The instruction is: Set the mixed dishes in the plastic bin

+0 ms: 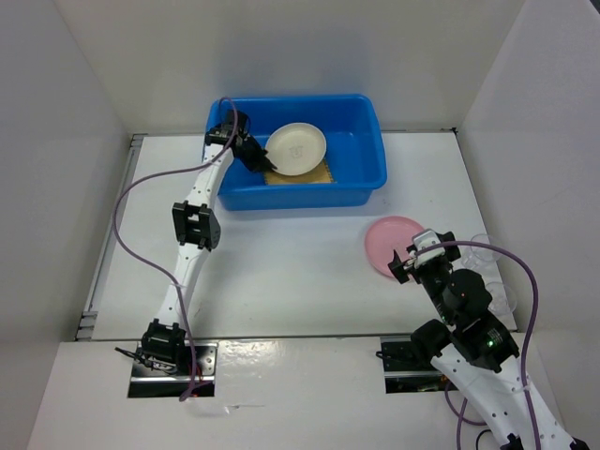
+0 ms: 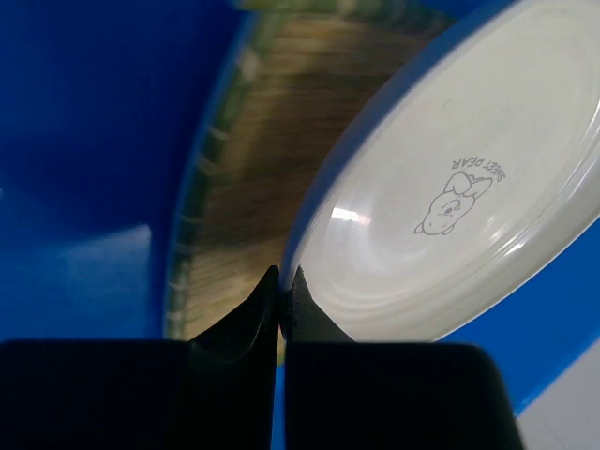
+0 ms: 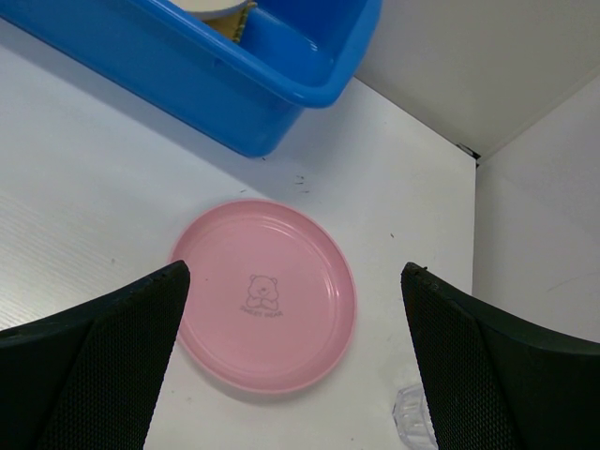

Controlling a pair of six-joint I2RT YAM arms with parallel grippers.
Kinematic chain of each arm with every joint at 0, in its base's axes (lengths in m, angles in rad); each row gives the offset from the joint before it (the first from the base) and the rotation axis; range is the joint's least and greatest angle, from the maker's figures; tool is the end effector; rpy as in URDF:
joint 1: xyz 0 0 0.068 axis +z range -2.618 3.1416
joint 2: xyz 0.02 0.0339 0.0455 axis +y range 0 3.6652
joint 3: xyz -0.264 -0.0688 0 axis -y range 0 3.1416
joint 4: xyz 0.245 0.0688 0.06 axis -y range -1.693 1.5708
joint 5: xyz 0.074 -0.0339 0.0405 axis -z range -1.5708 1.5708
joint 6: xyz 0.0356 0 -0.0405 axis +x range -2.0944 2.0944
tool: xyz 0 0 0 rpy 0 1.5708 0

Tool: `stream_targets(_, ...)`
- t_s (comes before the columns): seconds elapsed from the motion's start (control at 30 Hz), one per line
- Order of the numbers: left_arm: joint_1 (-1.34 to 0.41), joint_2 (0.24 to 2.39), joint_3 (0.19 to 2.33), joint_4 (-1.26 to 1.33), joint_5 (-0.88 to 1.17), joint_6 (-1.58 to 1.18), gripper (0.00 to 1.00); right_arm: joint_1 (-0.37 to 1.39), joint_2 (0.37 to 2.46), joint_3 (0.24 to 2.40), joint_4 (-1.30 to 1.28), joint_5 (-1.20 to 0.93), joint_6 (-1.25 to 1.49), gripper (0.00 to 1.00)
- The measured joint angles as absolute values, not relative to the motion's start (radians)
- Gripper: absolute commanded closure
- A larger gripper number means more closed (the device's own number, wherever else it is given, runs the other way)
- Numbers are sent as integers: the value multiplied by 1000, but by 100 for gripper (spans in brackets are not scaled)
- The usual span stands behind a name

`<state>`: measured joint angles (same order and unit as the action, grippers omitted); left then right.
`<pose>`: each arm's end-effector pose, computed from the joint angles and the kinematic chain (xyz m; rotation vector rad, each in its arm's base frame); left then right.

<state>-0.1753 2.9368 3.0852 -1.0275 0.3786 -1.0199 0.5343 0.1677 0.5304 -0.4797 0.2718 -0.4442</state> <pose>0.5690 -0.1141 0.1803 -0.9079 2.4613 -0.9452 0.0694 0.0300 0.2879 -0.6069 1.5730 -0.1616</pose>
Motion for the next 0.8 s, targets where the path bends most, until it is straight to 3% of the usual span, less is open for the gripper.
stream_targets(0.17,-175,2973,3085,-1063,379,-1020,89,534,173,530,-480,272,-444,2)
stream_targets(0.27,-175,2974,3090,-1073,378,-1010,72,534,174,530,-480,272,-445,2)
stream_targets(0.3,-175,2974,3093,-1074,380,-1003,59,534,174,530,-480,271,-444,2)
stream_targets(0.37,-175,2974,3100,-1070,387,-999,47,534,175,530,-480,272,-444,2)
stream_targets(0.43,-175,2971,3108,-1068,391,-993,26,534,175,530,-480,271,-445,2)
stream_targets(0.47,-175,2967,3110,-1063,392,-998,24,534,176,530,-480,272,-445,2)
stream_targets(0.5,-176,2960,3110,-1062,380,-989,15,534,179,530,-480,272,-444,2)
stream_targets(0.57,-178,2941,3110,-1061,361,-974,11,534,202,530,-479,271,-443,2)
stream_targets(0.6,-178,2929,3110,-1063,348,-967,0,534,228,530,-479,270,-443,2)
stream_targets(0.8,-178,2745,3102,-1068,212,-877,0,535,546,597,-530,196,-458,2)
